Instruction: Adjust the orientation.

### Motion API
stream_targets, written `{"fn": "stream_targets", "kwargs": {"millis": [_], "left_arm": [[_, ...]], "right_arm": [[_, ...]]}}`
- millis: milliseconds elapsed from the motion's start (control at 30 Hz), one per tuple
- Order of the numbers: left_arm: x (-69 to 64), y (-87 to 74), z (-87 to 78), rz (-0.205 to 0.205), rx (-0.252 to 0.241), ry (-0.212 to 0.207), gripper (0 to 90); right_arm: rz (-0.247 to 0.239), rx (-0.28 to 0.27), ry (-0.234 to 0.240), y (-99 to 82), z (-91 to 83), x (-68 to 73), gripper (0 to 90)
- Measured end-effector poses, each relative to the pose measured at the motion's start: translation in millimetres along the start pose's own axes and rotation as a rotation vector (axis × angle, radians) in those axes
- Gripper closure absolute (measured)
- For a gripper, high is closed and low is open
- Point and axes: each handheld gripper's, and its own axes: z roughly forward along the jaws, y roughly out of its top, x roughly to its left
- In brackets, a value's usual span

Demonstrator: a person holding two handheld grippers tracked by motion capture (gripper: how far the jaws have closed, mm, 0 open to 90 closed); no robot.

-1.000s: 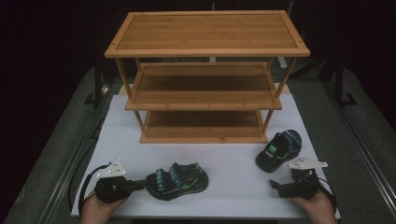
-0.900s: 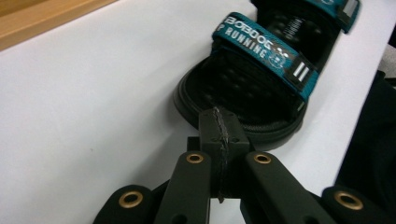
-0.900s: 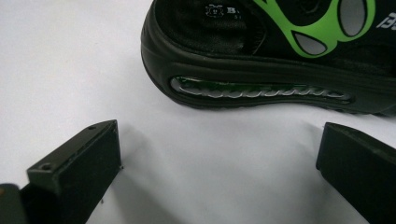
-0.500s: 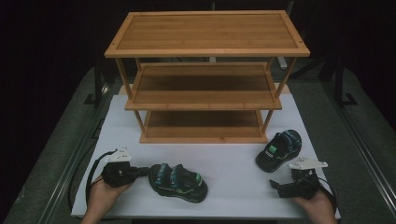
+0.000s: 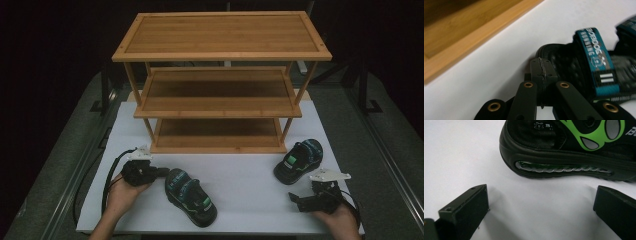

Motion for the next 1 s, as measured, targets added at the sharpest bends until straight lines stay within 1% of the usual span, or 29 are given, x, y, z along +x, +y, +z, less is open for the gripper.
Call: {"fn": "stream_targets", "kwargs": {"millis": [67,133,233,267,300,333,367,400,433,533,567,633,733,767,800,833,867,933,1000], "left_arm": [[1.7,3.0,4.7,-0.001,-0.002,-0.002,90.0],[2.3,7.3,8.1,0.011,0.001,-0.006,90.0],[0.8,10.0,8.3,0.013,-0.003,-0.001,90.0],[-1.3,11.2,4.1,0.006,-0.026,-0.018,90.0],[-1.3,11.2,4.1,0.006,-0.026,-0.018,89.6],[-2.8,11.7,1.1,0.005,-0.034,-0.02,82.8],[-5.8,13.0,-5.5,0.004,-0.046,-0.028,77.7],[-5.8,13.0,-5.5,0.004,-0.046,-0.028,73.8],[-9.6,13.9,-10.0,-0.004,-0.045,-0.056,68.9],[-19.2,13.1,-13.8,0.0,-0.035,-0.091,60.1],[-21.0,12.7,-13.6,0.0,-0.036,-0.096,58.0],[-23.9,11.8,-12.4,-0.006,-0.045,-0.112,54.6],[-24.8,12.1,-11.1,-0.007,-0.044,-0.111,52.8],[-24.3,12.6,-11.4,-0.011,-0.047,-0.113,52.3],[-24.1,12.9,-11.7,-0.021,-0.053,-0.124,50.5],[-24.5,13.2,-12.1,-0.021,-0.056,-0.131,48.8],[-25.8,13.6,-11.8,-0.016,-0.056,-0.129,48.4],[-28.1,14.4,-8.5,-0.003,-0.034,-0.128,46.5],[-29.3,14.3,-3.9,-0.002,-0.024,-0.135,46.5]], "right_arm": [[0.0,0.0,0.0,0.0,0.0,0.0,0.0],[0.001,0.0,0.0,0.0,-0.1,0.1,0.0],[0.001,0.0,0.0,0.0,-0.1,0.1,0.0],[0.002,0.0,0.0,0.0,-0.1,0.2,0.0],[0.001,0.0,0.0,0.0,-0.1,0.1,0.0],[0.001,0.0,0.0,-0.1,0.0,0.0,0.0],[0.0,0.0,0.0,0.0,0.0,0.0,0.0],[0.0,0.0,0.0,0.0,0.0,0.0,0.0],[0.0,0.0,0.0,-0.1,-0.1,0.1,0.0],[0.0,0.0,0.0,-0.1,-0.1,0.1,0.0],[0.0,0.0,0.0,-0.1,-0.1,0.1,0.0],[0.001,0.0,0.0,0.0,-0.1,0.1,0.0],[0.0,-0.001,0.0,-0.1,-0.1,0.1,0.0],[0.0,-0.001,0.0,-0.1,-0.1,0.1,0.0],[0.0,-0.001,0.0,-0.1,-0.1,0.1,0.0],[0.0,-0.001,0.0,-0.1,-0.1,0.1,0.0],[0.001,0.0,0.0,-0.1,-0.1,0.1,0.0],[0.0,-0.001,0.0,-0.1,0.0,0.0,0.0],[0.0,-0.001,0.0,0.0,0.0,0.0,0.0]]}}
